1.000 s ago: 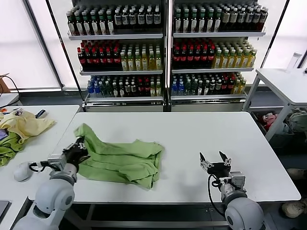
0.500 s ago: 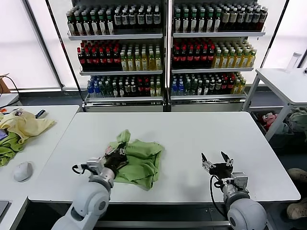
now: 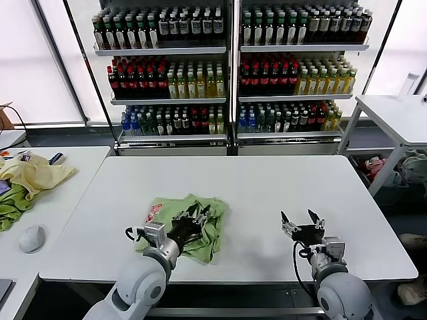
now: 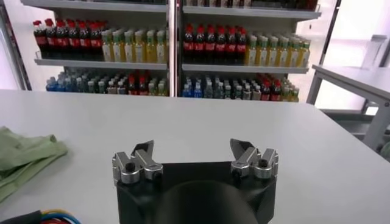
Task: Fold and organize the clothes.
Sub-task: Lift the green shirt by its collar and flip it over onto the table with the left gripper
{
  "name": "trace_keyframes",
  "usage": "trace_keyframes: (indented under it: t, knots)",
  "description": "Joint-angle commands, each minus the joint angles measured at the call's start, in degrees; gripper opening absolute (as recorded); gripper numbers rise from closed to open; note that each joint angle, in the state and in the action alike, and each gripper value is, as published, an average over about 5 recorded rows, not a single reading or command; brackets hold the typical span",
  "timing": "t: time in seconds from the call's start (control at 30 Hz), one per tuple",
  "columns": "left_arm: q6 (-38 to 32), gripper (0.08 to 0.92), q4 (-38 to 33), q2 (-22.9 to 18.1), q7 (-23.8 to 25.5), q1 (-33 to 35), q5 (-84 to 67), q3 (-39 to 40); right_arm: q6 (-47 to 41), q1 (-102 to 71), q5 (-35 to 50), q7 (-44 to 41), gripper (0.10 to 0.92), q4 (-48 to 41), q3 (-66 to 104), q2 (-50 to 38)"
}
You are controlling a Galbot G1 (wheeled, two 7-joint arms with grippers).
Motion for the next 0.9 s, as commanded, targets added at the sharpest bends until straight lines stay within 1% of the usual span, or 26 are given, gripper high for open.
trace_keyframes:
  t: [0.03, 0.13, 0.23, 0.33, 0.4, 0.6, 0.77, 0.9]
  knots:
    - [-0.9, 0.536, -2.4, 3.3, 0.6, 1.4, -8.2, -7.9, 0.0, 1.3, 0.4, 0.0, 0.823, -1.1, -0.2, 0.1]
    - [-3.9, 0.606, 2.7, 5.8, -0.8, 2.1, -4.3, -12.6, 0.0, 1.5, 0.5, 0.0, 0.823, -1.3, -0.3, 0.1]
    - [-6.1, 0.675, 8.4, 7.9, -1.1, 2.2, -1.5, -15.3, 0.1, 1.9, 0.5, 0.0, 0.823, -1.7, -0.6, 0.2]
    - [-6.6, 0.767, 13.5, 8.7, -1.4, 2.0, -0.2, -16.2, 0.0, 2.2, 0.5, 0.1, 0.823, -2.0, -0.8, 0.3]
    - [-6.5, 0.810, 15.6, 8.8, -1.2, 2.2, 0.3, -16.0, 0.0, 2.2, 0.5, 0.1, 0.823, -2.0, -0.9, 0.4]
    - [-4.4, 0.822, 16.6, 7.7, 2.0, 3.7, 0.1, -13.6, 0.0, 1.9, 0.3, 0.2, 0.823, -1.8, -0.7, 0.3]
    - [-3.2, 0.823, 18.9, 6.0, 3.3, 2.3, -1.2, -12.5, -0.1, 1.3, 0.4, 0.2, 0.823, -1.2, -0.1, 0.1]
    - [-2.2, 0.823, 19.7, 5.7, 4.2, 1.7, -3.3, -12.2, -0.1, 0.9, 0.4, 0.2, 0.823, -0.7, 0.5, 0.0]
